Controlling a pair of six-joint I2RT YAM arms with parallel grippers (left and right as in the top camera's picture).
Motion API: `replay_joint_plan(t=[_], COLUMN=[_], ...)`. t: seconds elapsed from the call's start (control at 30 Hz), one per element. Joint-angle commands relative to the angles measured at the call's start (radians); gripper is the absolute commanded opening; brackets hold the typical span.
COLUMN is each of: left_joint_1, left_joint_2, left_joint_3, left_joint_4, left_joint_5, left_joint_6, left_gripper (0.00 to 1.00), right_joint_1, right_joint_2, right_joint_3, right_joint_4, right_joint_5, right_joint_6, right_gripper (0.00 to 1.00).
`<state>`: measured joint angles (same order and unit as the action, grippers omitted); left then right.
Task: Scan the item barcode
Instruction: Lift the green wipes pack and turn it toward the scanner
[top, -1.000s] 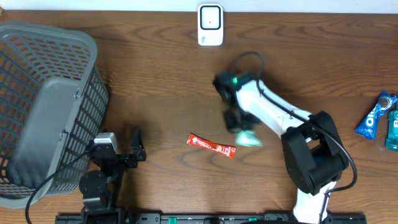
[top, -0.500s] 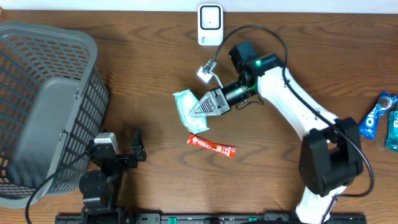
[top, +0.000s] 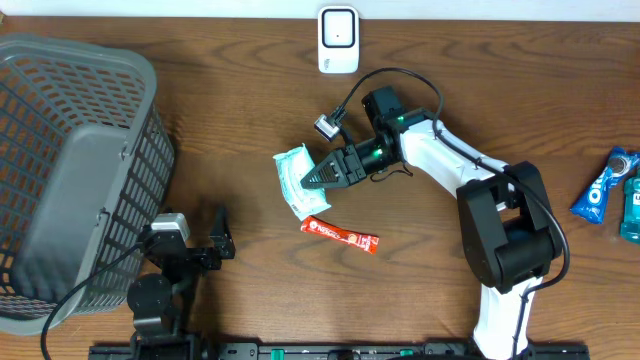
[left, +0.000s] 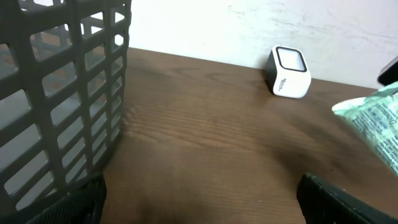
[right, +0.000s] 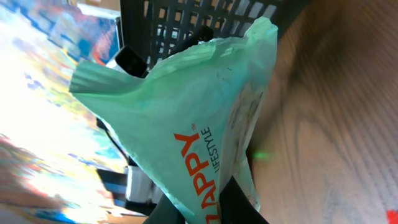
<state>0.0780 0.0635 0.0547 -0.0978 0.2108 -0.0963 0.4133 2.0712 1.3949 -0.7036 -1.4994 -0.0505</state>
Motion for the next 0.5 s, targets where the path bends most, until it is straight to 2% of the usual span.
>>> replay_joint_plan(t=[0.0, 0.33, 0.47], left_joint_1=[0.005, 0.005, 0.005], left_joint_2=[-0.002, -0.002, -0.002], left_joint_3=[-0.020, -0.020, -0.020], left_joint_4=[-0.021, -0.021, -0.021], left_joint_5=[0.006, 0.006, 0.006], left_joint_6=[0.010, 0.010, 0.010], left_gripper=[0.98, 0.98, 0.98], right_joint_1=[-0.021, -0.065, -0.080], right_joint_2=[-0.007, -0.009, -0.025], right_joint_3=[0.004, 0.004, 0.011], right_joint_4=[0.005, 0.005, 0.006], right_joint_5=[-0.063, -0.059, -0.031], right_joint_6=[0.094, 0.114, 0.171], right_gripper=[0.01, 0.01, 0.01])
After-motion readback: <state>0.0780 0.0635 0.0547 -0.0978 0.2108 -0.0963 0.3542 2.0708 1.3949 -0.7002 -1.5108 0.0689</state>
